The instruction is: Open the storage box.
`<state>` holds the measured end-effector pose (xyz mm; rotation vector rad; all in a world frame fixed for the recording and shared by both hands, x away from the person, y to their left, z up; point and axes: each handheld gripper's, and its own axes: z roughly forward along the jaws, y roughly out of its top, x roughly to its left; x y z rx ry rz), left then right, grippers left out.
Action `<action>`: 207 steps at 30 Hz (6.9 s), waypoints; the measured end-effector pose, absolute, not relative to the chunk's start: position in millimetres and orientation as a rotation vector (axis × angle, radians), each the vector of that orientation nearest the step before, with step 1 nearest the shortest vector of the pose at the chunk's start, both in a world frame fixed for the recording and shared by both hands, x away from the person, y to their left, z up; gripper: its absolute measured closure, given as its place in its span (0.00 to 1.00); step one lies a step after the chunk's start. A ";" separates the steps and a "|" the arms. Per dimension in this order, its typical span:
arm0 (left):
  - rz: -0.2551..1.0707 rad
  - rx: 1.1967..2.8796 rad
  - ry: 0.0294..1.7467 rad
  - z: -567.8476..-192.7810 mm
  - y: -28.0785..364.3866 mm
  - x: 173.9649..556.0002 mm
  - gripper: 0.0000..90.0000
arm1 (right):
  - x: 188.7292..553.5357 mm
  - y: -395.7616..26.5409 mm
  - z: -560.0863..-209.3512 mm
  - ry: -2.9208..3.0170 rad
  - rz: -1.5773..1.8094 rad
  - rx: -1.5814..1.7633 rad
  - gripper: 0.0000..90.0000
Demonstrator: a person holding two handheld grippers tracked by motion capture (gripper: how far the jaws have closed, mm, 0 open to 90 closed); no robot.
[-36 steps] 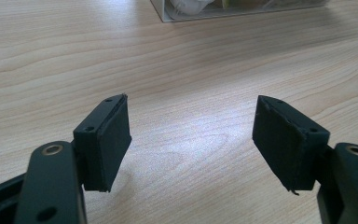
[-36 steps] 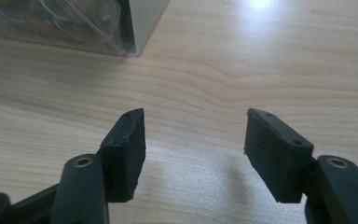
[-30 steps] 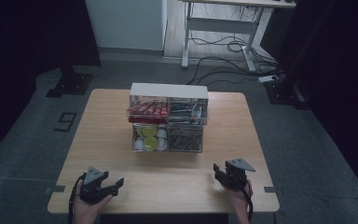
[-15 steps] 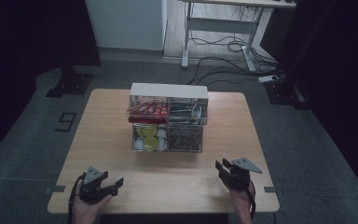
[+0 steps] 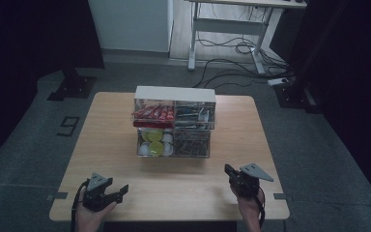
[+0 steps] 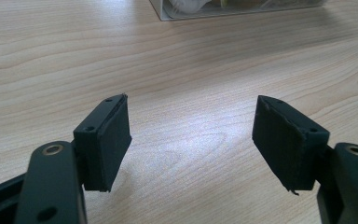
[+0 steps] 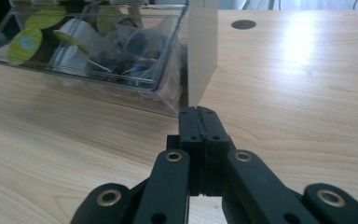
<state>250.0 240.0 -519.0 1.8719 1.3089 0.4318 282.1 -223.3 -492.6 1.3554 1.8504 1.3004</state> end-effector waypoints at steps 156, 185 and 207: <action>0.417 1.889 1.317 -519.9 235.8 251.8 0.31 | 334.1 -131.2 -491.2 2.040 1.420 1.193 0.99; 0.473 1.856 1.366 -521.7 236.0 237.6 0.31 | 344.5 -147.3 -462.9 1.949 1.564 1.170 0.99; 0.480 1.871 1.363 -519.9 230.3 237.7 0.31 | 354.0 -162.0 -447.1 1.835 1.655 1.184 0.99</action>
